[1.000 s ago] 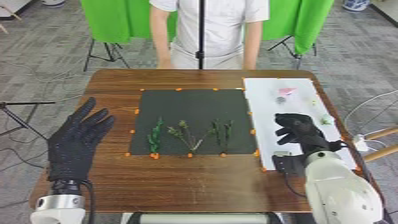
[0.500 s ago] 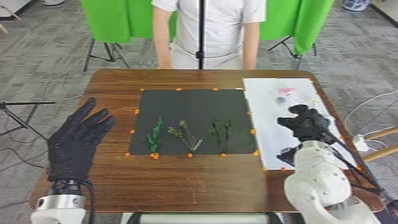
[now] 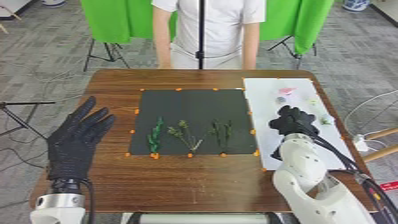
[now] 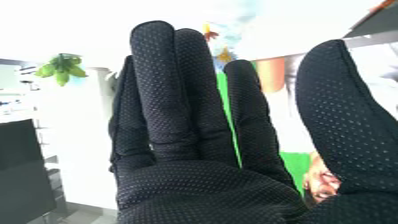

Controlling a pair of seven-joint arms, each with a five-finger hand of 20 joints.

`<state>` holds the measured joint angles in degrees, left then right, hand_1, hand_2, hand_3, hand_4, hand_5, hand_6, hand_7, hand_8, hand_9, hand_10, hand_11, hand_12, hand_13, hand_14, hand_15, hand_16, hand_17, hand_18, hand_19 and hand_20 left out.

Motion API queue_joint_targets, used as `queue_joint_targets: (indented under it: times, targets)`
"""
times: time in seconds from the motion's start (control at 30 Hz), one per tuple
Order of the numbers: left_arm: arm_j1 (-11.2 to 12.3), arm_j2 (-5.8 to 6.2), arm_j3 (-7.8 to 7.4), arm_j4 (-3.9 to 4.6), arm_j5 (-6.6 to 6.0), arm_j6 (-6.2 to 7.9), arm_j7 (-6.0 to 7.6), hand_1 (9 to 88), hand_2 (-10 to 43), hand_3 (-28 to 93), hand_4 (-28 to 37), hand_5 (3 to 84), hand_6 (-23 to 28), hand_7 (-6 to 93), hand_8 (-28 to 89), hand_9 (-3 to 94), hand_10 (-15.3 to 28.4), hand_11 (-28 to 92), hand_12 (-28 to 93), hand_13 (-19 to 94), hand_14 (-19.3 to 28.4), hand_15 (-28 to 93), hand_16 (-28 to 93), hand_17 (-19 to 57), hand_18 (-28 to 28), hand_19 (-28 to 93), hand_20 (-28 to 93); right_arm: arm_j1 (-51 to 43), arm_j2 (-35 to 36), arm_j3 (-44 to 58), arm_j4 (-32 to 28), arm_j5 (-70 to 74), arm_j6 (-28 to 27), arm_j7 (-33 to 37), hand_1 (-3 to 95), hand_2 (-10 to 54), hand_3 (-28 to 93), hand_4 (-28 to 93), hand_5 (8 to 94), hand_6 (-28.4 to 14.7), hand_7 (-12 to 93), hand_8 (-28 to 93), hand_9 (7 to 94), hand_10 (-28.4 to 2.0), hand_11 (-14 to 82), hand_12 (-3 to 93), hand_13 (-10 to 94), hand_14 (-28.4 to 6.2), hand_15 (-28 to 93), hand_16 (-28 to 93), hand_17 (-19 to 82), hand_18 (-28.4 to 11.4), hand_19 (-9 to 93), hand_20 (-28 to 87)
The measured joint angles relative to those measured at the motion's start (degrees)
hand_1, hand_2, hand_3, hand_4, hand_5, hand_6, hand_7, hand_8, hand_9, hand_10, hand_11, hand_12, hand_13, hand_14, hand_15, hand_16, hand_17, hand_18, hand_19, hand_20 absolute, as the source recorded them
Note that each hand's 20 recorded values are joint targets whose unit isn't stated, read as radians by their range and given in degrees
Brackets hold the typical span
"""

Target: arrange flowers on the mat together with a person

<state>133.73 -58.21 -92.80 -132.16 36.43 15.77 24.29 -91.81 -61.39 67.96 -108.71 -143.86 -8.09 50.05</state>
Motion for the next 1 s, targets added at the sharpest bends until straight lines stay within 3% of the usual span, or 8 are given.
queue_joint_targets:
  times: [0.2,0.33,0.53,1.0]
  targets:
    - [-0.2,-0.03,0.00,0.01,0.00,-0.02,-0.12,21.3,8.8,79,-27.2,37.7,10.0,11.4,-10,36.0,21.4,24,9,27,27.5,49,-11,-7.6,23.4,57,1,1.8,0.6,-2.0,1.5,-0.1,-2.9,4.2,36.5,-7.0,81,-28,53.7,-0.2,14,-14,67.0,-15.2,29.5,12.8,63,-12.2,58,6,17,-18.1,74,5]
    - [-0.4,-0.10,-0.01,0.05,0.01,-0.05,-0.34,21.4,8.8,79,-27.2,37.7,10.0,11.5,-9,36.0,21.4,24,9,27,27.5,49,-11,-7.6,23.4,57,1,2.5,0.6,-2.4,2.4,-0.2,-4.0,4.0,43.4,-9.3,80,-28,65.5,2.4,14,-14,75.5,-11.8,26.1,14.2,69,-9.3,53,10,20,-16.8,76,3]
    - [-1.1,-0.17,-0.01,0.07,0.10,-0.26,-0.73,21.4,8.9,79,-27.2,37.8,10.2,11.4,-9,36.0,21.4,24,9,27,27.5,49,-11,-7.6,23.4,57,1,4.0,1.3,-5.5,3.7,-5.1,-2.9,3.7,54.1,-9.5,69,-28,84.6,3.0,13,-1,91.3,-8.0,15.1,26.7,77,-6.2,46,20,23,-15.7,78,1]
    - [-1.2,-0.23,-0.44,-0.15,0.27,-0.35,-0.64,21.4,8.9,79,-27.1,38.0,10.3,11.3,-9,35.9,21.6,24,9,27,27.6,49,-11,-7.7,23.4,57,1,3.8,2.5,-8.1,4.1,-9.9,6.9,3.9,56.1,-9.5,70,-28,87.1,1.6,13,0,93.6,-8.0,13.6,29.4,79,-5.8,46,22,24,-15.3,78,0]
